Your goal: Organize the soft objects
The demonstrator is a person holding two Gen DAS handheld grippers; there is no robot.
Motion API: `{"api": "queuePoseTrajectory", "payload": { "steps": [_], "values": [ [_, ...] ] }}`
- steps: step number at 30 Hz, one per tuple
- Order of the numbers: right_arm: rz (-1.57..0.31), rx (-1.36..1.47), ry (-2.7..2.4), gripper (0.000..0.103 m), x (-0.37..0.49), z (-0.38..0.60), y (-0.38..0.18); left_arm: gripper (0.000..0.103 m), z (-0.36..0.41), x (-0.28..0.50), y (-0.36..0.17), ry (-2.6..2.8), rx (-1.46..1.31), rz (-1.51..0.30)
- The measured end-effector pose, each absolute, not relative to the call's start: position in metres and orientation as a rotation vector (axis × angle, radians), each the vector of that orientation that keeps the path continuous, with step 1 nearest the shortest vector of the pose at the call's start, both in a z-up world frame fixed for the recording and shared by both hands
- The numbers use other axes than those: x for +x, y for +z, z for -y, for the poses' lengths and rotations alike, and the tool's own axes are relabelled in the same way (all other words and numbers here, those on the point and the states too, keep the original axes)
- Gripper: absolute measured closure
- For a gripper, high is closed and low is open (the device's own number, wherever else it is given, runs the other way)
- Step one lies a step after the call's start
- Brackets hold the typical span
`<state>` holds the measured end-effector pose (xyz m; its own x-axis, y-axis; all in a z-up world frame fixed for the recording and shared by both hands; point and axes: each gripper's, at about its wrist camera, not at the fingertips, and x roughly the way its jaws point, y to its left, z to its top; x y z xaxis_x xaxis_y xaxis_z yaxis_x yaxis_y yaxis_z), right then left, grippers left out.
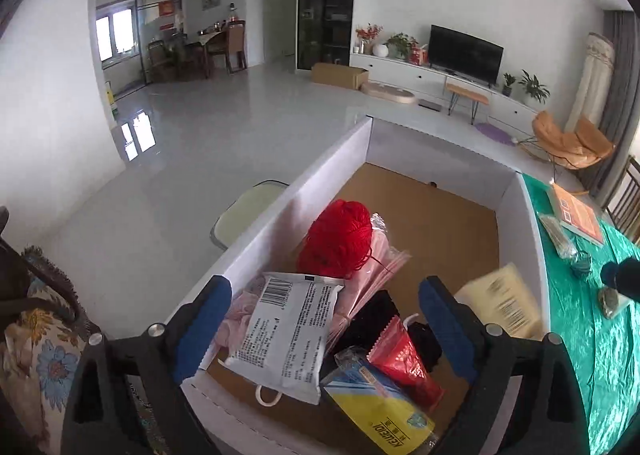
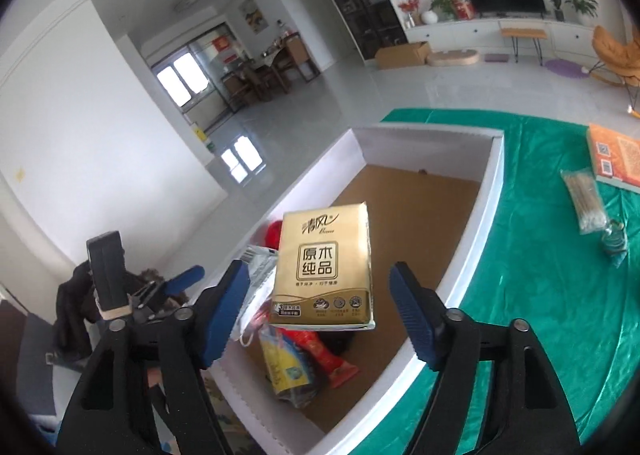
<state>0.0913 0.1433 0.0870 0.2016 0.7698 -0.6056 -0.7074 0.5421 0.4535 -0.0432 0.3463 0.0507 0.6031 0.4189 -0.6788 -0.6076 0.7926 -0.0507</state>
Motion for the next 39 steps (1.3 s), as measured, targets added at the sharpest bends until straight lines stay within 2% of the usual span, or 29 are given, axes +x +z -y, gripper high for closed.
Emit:
{"api": "queuePoseTrajectory", "payload": {
  "steps": [6,11,15,21,28,39],
  "values": [
    [-0.862,0.031,0.854,0.025,0.101,-0.09,0.043,0.008,-0.313,-0.021,0.051,0.476,-0.306,-0.633],
    [-0.827,-0.092,0.48,0.025,0.12,-0.005,-0.02,0.008,-0.232,0.022,0.057,0.204,-0.315,-0.642],
    [-0.89,-0.056,0.283,0.025,0.122,0.061,-0.072,0.008,-0.152,0.054,0.052,0.008,-0.258,-0.709],
    [-0.868,-0.029,0.157,0.025,0.115,0.115,-0.096,0.008,-0.063,0.089,0.012,-0.138,-0.162,-0.858],
    [-0.871,0.03,0.136,0.024,0.117,0.129,-0.097,0.008,-0.054,0.12,-0.022,-0.071,-0.153,-0.925],
    [-0.887,-0.016,0.144,0.019,0.113,0.12,-0.101,0.008,-0.075,0.126,-0.036,-0.012,-0.138,-0.958]
  ]
}}
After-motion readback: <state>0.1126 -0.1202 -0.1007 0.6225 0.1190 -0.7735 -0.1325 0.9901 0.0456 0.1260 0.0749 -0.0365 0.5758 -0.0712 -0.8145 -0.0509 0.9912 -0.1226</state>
